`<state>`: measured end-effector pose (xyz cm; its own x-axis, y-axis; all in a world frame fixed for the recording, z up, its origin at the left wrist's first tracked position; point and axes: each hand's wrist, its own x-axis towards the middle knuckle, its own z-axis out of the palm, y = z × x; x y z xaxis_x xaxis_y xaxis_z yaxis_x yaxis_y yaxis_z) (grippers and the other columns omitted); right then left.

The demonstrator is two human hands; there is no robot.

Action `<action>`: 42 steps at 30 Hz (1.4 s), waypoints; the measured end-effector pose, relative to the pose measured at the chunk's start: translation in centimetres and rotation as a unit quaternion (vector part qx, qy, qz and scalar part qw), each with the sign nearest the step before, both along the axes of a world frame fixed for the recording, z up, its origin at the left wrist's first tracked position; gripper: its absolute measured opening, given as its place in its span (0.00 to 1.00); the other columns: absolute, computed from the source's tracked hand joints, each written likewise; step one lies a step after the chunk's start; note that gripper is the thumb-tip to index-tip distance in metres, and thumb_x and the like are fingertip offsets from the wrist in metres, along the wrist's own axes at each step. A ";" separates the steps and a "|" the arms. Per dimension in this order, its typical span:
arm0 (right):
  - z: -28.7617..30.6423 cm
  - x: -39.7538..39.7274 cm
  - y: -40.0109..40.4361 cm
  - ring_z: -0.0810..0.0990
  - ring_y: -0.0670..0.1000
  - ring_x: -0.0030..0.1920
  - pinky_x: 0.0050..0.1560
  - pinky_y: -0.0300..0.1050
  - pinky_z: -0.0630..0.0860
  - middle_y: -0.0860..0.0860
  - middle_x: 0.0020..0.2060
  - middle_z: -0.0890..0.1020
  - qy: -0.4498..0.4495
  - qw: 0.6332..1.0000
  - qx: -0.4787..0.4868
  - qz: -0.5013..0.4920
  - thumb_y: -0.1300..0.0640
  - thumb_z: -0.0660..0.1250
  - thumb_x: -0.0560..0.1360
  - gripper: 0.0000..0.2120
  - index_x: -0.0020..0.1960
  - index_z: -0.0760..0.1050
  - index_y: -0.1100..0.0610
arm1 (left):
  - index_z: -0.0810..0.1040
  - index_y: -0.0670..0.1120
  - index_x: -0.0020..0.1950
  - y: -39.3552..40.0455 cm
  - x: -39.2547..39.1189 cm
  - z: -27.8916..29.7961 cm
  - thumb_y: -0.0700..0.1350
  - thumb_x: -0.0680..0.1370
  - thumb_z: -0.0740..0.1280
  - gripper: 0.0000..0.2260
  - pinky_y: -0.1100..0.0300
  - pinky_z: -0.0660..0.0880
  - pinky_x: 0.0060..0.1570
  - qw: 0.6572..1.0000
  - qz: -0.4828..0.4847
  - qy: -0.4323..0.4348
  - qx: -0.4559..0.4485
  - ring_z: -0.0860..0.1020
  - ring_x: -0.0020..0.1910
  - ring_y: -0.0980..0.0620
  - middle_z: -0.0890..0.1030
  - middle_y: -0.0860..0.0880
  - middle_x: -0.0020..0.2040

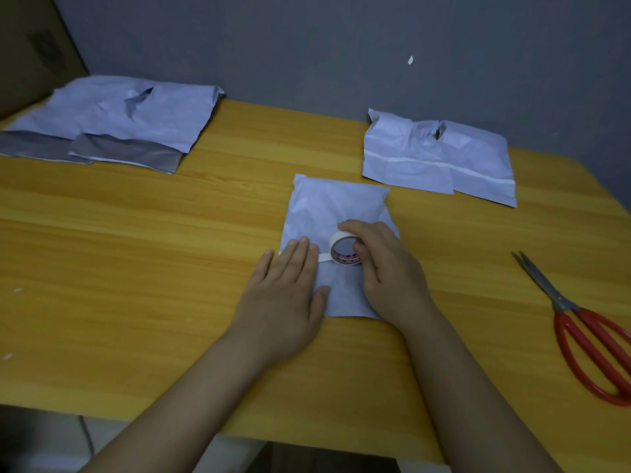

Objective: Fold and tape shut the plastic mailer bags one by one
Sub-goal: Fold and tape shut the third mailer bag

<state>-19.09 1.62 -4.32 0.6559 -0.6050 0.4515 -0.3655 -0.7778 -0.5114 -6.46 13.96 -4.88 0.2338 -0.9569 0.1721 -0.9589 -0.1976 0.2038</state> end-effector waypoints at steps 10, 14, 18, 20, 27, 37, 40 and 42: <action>0.0 0.0 -0.1 0.77 0.52 0.48 0.37 0.55 0.77 0.49 0.50 0.75 0.007 1.000 -0.015 0.009 0.66 0.54 0.73 0.25 0.64 0.72 0.49 | 0.66 0.40 0.73 0.1 0.2 -0.5 0.56 0.78 0.45 0.30 0.47 0.54 0.70 1.000 0.000 -0.001 -0.007 0.63 0.73 0.47 0.66 0.43 0.73; 0.1 -0.1 -0.1 0.76 0.53 0.46 0.38 0.53 0.76 0.51 0.47 0.75 -0.002 0.999 -0.032 0.010 0.67 0.53 0.73 0.24 0.63 0.75 0.52 | 0.54 0.44 0.78 0.3 0.0 0.1 0.59 0.74 0.35 0.36 0.52 0.44 0.73 1.000 0.001 0.016 0.009 0.50 0.77 0.52 0.53 0.47 0.78; 0.2 -0.1 -0.1 0.75 0.53 0.46 0.39 0.52 0.76 0.52 0.46 0.74 -0.014 0.999 -0.034 0.012 0.68 0.53 0.73 0.23 0.62 0.76 0.54 | 0.48 0.46 0.78 0.3 0.0 0.1 0.60 0.71 0.30 0.38 0.55 0.39 0.73 1.000 0.012 0.024 0.015 0.44 0.77 0.55 0.47 0.50 0.78; 0.1 -0.1 -0.1 0.75 0.53 0.46 0.40 0.51 0.76 0.51 0.46 0.74 -0.022 0.999 -0.036 0.013 0.69 0.53 0.73 0.23 0.61 0.77 0.55 | 0.50 0.46 0.78 0.3 0.0 0.2 0.60 0.72 0.32 0.38 0.55 0.39 0.73 0.999 0.011 0.033 0.011 0.45 0.77 0.54 0.49 0.49 0.78; 0.1 0.0 -0.2 0.74 0.52 0.44 0.38 0.51 0.76 0.52 0.44 0.74 -0.023 0.998 -0.064 0.008 0.71 0.54 0.71 0.24 0.60 0.78 0.56 | 0.43 0.47 0.78 0.3 -0.1 0.5 0.60 0.68 0.27 0.40 0.55 0.37 0.72 0.999 0.015 0.029 0.032 0.40 0.76 0.56 0.43 0.51 0.78; 0.3 0.3 0.0 0.75 0.55 0.42 0.31 0.52 0.75 0.53 0.44 0.74 -0.010 0.996 -0.092 -0.020 0.71 0.54 0.70 0.25 0.61 0.77 0.55 | 0.43 0.47 0.78 0.3 -0.2 0.3 0.60 0.68 0.27 0.39 0.54 0.38 0.73 0.999 0.016 0.028 0.037 0.40 0.76 0.56 0.43 0.51 0.78; 0.3 0.3 -0.1 0.75 0.55 0.42 0.30 0.50 0.74 0.53 0.44 0.74 -0.002 0.994 -0.107 -0.024 0.66 0.50 0.71 0.25 0.60 0.78 0.55 | 0.44 0.47 0.78 0.2 -0.2 0.4 0.60 0.68 0.27 0.40 0.54 0.38 0.73 0.999 0.017 0.027 0.035 0.41 0.76 0.56 0.44 0.51 0.78; 0.3 0.3 -0.2 0.75 0.55 0.42 0.30 0.49 0.74 0.53 0.43 0.74 -0.002 0.994 -0.110 -0.025 0.63 0.49 0.70 0.25 0.59 0.78 0.54 | 0.44 0.47 0.78 0.2 -0.2 0.4 0.60 0.68 0.27 0.40 0.55 0.38 0.73 0.999 0.016 0.023 0.037 0.40 0.76 0.56 0.43 0.51 0.78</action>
<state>-18.81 1.47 -4.02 0.6259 -0.5223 0.5792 -0.4043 -0.8523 -0.3318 -6.62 14.18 -4.49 0.2709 -0.9584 0.0897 -0.9419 -0.2447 0.2303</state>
